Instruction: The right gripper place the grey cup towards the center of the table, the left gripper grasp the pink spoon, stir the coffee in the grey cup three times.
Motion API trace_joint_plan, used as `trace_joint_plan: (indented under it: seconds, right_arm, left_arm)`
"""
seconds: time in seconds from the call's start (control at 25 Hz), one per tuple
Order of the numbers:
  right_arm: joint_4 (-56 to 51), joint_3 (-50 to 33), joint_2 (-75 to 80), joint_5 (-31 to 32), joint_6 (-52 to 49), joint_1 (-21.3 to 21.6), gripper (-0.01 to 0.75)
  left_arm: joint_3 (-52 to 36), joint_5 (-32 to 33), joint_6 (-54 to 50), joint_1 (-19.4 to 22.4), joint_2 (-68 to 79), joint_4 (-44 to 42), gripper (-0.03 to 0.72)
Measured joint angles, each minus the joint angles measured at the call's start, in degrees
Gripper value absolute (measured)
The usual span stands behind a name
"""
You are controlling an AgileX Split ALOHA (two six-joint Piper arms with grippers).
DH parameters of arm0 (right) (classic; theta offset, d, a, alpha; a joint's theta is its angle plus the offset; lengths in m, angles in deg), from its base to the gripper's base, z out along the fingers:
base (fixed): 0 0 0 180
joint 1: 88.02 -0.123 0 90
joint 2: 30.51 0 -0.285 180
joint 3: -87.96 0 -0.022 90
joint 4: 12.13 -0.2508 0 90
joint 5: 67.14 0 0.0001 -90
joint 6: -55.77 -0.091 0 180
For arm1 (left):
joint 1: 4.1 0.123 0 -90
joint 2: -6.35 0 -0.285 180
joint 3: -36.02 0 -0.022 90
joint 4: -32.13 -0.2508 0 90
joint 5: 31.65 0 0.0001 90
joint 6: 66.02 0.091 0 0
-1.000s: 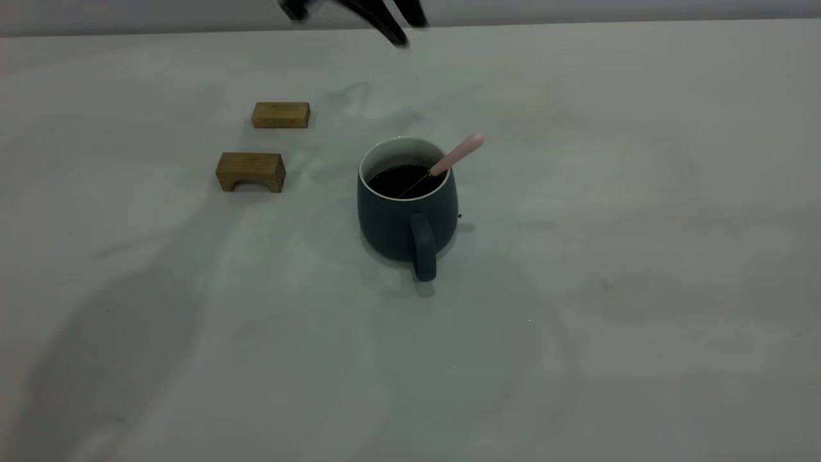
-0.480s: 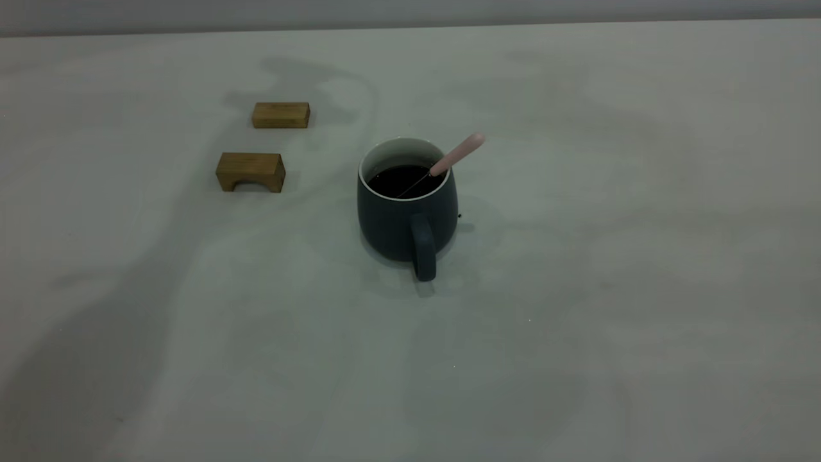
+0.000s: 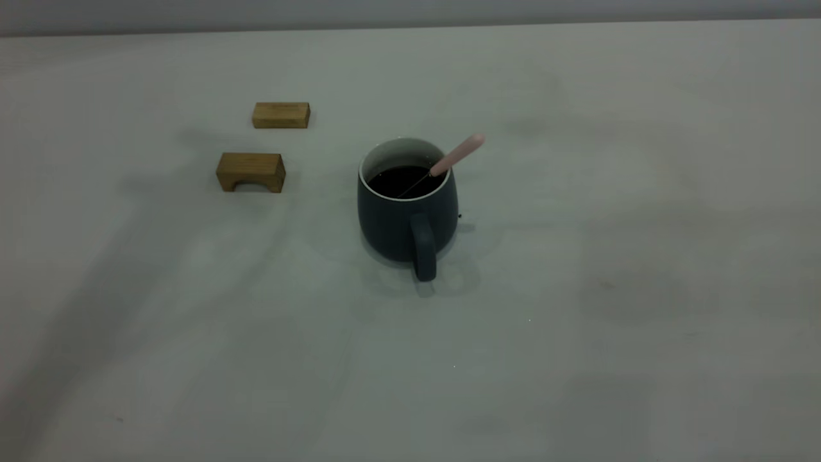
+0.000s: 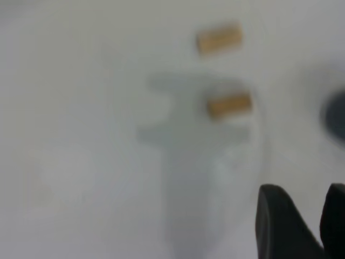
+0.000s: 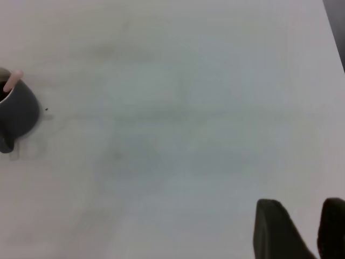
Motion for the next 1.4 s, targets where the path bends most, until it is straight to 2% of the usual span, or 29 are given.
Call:
trace_joint_plan:
  seconds: [0.2,0.56,0.68,0.76,1.04,1.16,1.4]
  right_arm:
    - [0.0,0.0,0.0,0.0,0.0,0.0,0.238]
    - [0.0,0.0,0.0,0.0,0.0,0.0,0.238]
    - [0.0,0.0,0.0,0.0,0.0,0.0,0.238]
    - [0.0,0.0,0.0,0.0,0.0,0.0,0.238]
    - [0.0,0.0,0.0,0.0,0.0,0.0,0.238]
    - [0.0,0.0,0.0,0.0,0.0,0.0,0.238]
    - [0.0,0.0,0.0,0.0,0.0,0.0,0.238]
  left_arm:
    - [-20.8,0.0,-1.8,0.0,-14.6,0.8,0.262]
    - [-47.5,0.0,-7.0,0.4,-32.3,1.0,0.262]
    - [-55.1,0.0,-7.0,4.4,-40.1,1.6,0.262]
    - [-59.7,-0.1,-7.0,8.6,-46.8,1.6,0.262]
    - [-68.5,-2.7,-6.7,19.7,-68.3,1.2,0.262]
    - [-68.9,-3.1,-5.4,21.7,-74.8,1.1,0.262]
    - [-69.1,-3.0,-4.7,21.9,-84.1,1.1,0.262]
